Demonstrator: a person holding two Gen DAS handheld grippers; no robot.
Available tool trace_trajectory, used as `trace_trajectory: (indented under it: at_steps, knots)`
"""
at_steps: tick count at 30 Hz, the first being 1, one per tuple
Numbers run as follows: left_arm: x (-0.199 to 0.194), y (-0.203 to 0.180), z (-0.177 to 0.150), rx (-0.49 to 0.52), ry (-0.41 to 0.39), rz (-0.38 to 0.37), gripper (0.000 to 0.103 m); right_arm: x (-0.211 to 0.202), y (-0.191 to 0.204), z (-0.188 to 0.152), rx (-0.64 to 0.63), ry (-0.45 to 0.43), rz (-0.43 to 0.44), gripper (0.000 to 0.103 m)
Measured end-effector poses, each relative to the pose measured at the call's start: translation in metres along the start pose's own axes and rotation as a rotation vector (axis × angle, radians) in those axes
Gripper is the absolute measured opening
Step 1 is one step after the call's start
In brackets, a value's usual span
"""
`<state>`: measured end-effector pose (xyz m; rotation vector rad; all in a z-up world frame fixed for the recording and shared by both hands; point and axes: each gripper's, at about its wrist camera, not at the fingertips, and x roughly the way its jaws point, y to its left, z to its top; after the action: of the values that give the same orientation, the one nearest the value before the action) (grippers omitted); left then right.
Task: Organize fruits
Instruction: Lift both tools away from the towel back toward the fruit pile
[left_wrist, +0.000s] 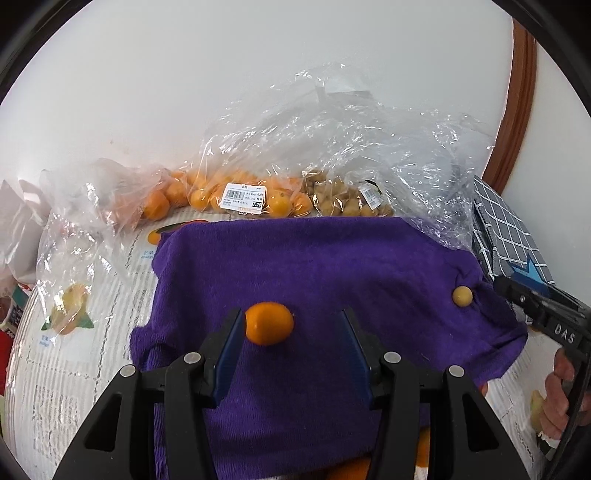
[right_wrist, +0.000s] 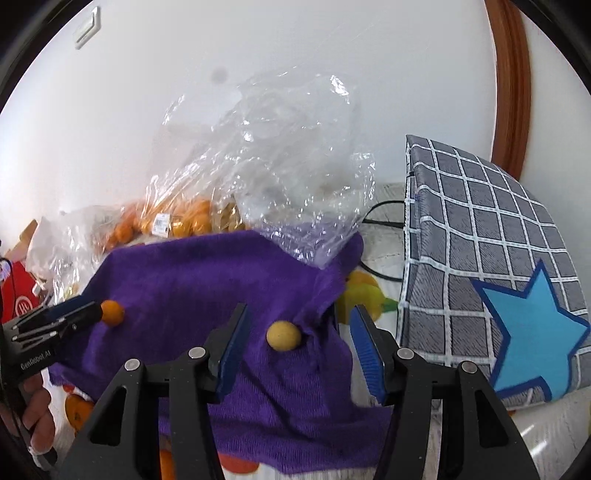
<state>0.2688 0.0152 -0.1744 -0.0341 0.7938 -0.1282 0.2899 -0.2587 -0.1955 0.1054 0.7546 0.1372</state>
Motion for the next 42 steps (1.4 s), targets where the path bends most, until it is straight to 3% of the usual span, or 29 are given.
trace_trajectory:
  at_steps: [8, 16, 27, 32, 42]
  knots:
    - [-0.024, 0.007, -0.014, -0.019, -0.008, -0.011, 0.053, -0.026, 0.011, -0.026, -0.041, 0.054, 0.008, 0.056]
    - [-0.061, 0.025, -0.036, -0.022, -0.044, 0.035, 0.055, -0.052, 0.028, -0.050, -0.076, 0.079, 0.020, 0.056]
    - [-0.081, 0.062, -0.088, -0.061, 0.012, 0.075, 0.055, -0.060, 0.057, -0.084, -0.106, 0.114, 0.067, 0.056]
    - [-0.079, 0.075, -0.106, -0.099, 0.057, 0.040, 0.055, -0.060, 0.069, -0.092, -0.130, 0.131, 0.070, 0.056]
    - [-0.077, 0.071, -0.110, -0.093, 0.071, -0.011, 0.055, -0.052, 0.079, -0.092, -0.150, 0.142, 0.088, 0.056]
